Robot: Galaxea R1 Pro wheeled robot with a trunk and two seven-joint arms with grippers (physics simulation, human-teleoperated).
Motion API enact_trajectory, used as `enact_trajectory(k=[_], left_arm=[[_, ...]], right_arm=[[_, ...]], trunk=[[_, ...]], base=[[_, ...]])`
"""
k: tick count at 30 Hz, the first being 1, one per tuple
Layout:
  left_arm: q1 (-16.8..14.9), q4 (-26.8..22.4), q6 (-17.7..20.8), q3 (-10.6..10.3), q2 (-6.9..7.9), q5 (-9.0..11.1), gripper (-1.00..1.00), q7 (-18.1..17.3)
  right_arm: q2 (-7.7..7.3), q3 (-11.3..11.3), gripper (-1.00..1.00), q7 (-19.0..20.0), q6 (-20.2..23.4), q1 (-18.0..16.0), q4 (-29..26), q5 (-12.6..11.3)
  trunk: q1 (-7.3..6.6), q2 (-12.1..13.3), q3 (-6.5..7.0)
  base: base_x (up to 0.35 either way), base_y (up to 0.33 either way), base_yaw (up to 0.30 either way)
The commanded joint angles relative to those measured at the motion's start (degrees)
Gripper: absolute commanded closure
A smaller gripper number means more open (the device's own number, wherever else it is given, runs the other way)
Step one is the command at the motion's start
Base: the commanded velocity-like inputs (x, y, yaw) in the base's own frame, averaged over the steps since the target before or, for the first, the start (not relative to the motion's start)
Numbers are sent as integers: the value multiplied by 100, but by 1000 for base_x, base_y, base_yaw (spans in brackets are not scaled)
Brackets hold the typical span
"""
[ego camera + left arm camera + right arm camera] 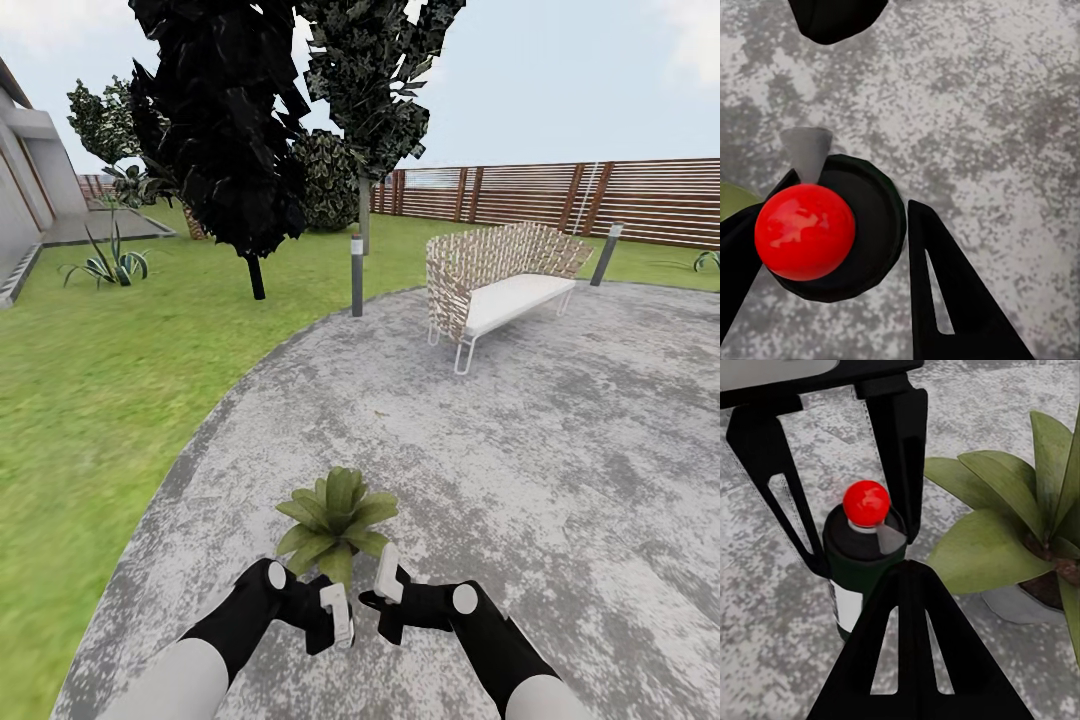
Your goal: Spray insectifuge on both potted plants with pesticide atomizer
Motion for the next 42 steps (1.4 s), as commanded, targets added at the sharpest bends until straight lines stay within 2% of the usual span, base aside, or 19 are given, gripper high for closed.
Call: enact_trajectory(k=[1,17,42], left_arm=[[-1,-7,-11,1,-3,-34,100,-10],[0,-5,-74,11,-109,-15,100,14],[0,11,-83,12,-156,14,100,14]], right_arm=[[2,-6,100,5,-29,-2,-7,48],[6,1,100,5,-29,-2,-7,48],[9,3,100,5,-29,-2,-7,48]], trunk=[[-1,-2,-5],[-1,-2,-5],[-1,-2,-5]], base=[[0,0,0],[0,0,0],[0,0,0]])
